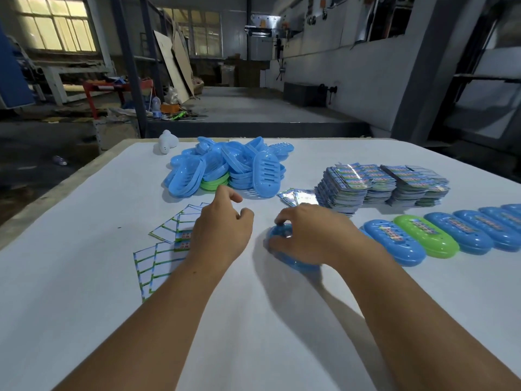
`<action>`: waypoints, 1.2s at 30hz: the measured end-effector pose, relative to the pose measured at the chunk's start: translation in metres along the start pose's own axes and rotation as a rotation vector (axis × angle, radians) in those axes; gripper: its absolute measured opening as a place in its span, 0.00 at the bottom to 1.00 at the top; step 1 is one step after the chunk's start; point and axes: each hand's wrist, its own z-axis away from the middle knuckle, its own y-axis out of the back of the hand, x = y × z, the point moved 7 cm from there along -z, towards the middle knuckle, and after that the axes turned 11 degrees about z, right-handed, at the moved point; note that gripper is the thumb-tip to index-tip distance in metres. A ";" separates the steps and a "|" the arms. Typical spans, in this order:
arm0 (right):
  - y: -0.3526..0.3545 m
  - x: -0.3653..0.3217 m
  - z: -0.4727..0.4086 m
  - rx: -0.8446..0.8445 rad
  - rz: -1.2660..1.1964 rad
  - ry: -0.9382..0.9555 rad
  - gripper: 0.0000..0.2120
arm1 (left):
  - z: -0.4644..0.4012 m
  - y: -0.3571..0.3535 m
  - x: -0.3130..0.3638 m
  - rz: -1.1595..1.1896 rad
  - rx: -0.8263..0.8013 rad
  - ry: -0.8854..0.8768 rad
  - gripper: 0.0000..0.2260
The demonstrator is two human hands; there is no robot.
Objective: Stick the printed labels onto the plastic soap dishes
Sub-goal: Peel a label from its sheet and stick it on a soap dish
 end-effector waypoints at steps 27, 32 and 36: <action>0.010 0.037 0.002 0.012 -0.069 -0.036 0.24 | -0.020 0.029 -0.001 -0.129 0.118 -0.043 0.03; -0.002 0.016 -0.004 0.036 -0.110 0.019 0.21 | -0.058 0.066 -0.033 -0.272 0.237 0.040 0.13; -0.004 0.016 -0.009 0.041 -0.118 0.027 0.20 | -0.069 0.064 -0.069 -0.358 0.122 0.136 0.17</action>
